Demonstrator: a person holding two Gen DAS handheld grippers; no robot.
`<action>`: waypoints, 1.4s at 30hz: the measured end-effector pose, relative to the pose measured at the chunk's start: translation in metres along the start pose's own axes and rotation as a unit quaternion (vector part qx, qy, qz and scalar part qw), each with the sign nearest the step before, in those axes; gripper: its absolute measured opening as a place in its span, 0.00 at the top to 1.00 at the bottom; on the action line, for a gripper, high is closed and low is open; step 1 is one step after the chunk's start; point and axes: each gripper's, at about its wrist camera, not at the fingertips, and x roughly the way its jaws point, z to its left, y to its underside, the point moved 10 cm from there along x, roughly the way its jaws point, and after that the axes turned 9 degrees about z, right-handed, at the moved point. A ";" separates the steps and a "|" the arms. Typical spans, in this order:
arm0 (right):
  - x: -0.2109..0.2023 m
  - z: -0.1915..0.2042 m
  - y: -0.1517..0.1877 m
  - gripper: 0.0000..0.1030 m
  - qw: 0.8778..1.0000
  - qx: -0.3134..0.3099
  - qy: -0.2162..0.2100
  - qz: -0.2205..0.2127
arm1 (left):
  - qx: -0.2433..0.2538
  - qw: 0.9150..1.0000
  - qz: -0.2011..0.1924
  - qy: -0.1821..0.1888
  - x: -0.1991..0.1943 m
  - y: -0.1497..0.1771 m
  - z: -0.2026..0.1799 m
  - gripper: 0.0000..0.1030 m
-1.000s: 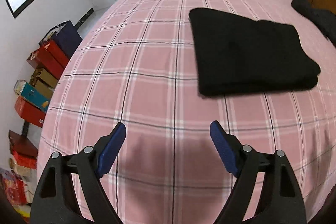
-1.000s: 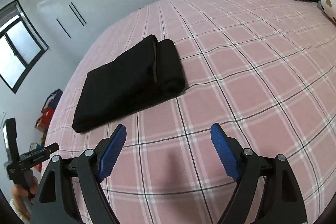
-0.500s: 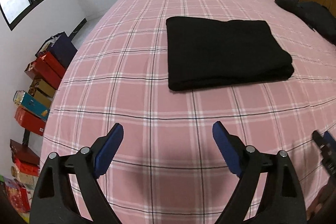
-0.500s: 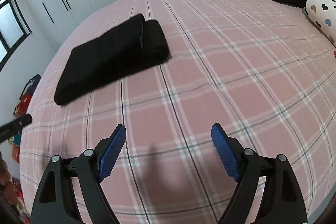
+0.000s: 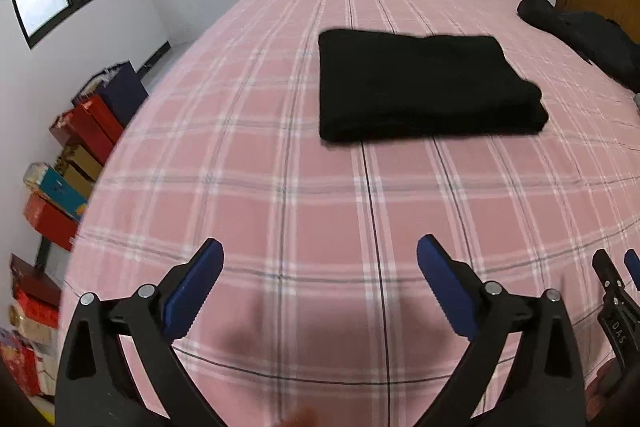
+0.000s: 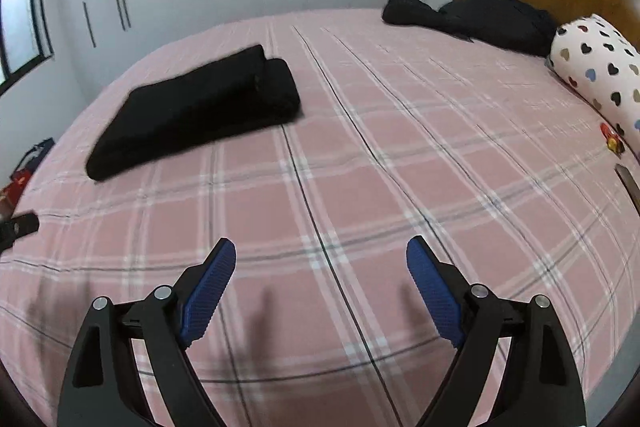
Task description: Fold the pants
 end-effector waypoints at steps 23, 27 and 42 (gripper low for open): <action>0.026 0.029 -0.015 0.17 0.999 -0.049 0.005 -0.001 | -0.005 1.000 0.004 0.009 0.053 0.012 -0.008 0.08; 0.028 0.034 -0.011 0.17 0.999 -0.052 0.003 0.005 | -0.007 1.000 0.004 0.017 0.054 0.011 -0.008 0.08; 0.031 0.047 -0.008 0.17 0.998 -0.068 -0.007 0.011 | -0.002 1.000 -0.016 0.000 0.052 0.014 -0.011 0.05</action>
